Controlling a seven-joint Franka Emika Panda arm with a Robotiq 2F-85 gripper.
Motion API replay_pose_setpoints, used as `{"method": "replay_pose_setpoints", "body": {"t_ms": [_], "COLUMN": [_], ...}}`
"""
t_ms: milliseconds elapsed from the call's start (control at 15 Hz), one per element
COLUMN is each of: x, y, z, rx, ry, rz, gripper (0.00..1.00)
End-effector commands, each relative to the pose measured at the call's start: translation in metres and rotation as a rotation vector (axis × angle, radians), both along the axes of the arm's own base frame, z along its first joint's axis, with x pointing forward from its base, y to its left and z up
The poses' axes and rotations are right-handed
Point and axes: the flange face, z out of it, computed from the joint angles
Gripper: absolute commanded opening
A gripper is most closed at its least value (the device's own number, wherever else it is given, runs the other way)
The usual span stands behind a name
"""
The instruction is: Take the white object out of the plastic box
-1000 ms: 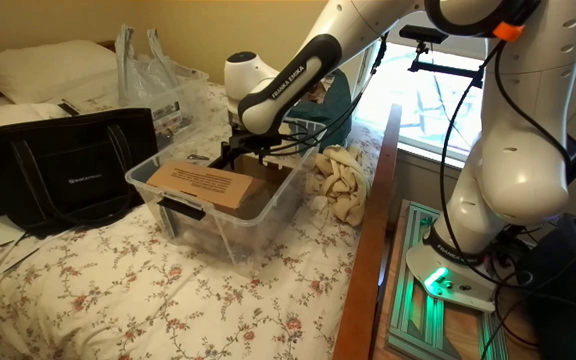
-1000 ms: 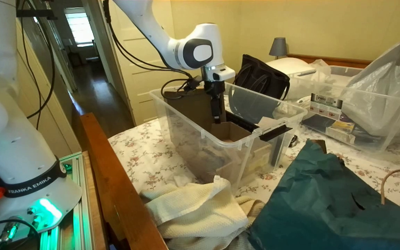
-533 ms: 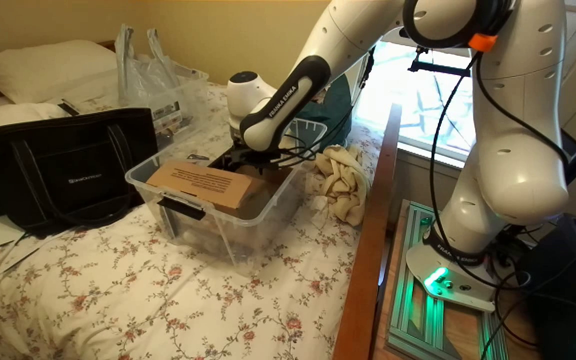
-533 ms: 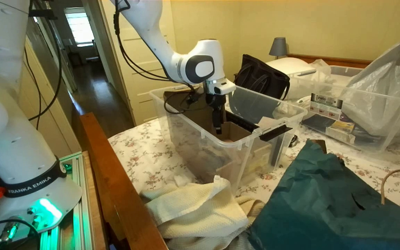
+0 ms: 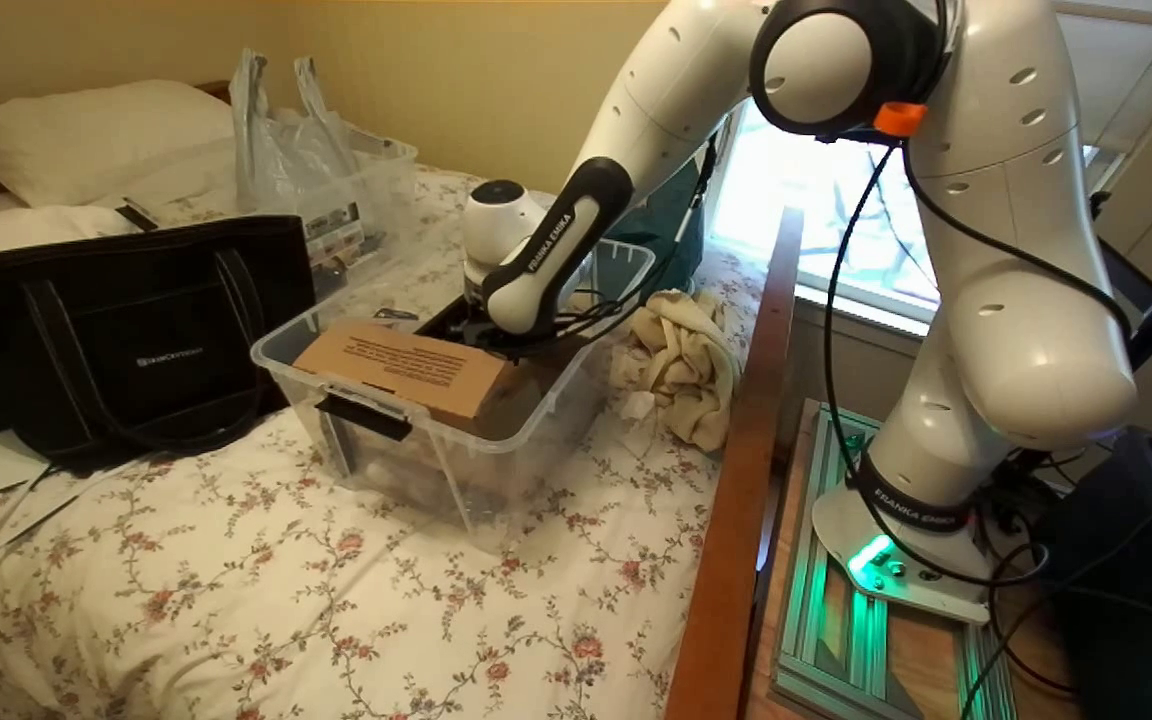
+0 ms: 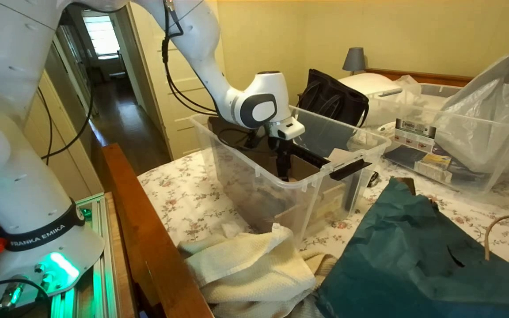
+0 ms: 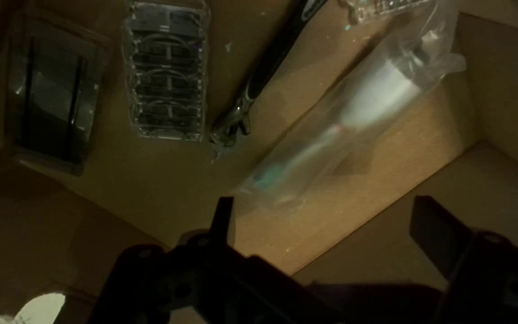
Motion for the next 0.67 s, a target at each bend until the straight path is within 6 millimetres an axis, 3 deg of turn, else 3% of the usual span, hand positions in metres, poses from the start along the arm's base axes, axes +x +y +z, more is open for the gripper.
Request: {"method": "replay_pose_setpoints", "body": {"t_ms": [0,600], "x": [0.011,0.020], "y": [0.000,-0.001], "z": [-0.018,-0.053], "rx": [0.056,0.109], "ry": [-0.009,0.055], "rz": [-0.021,-0.058], "gripper": [1.00,1.00]}}
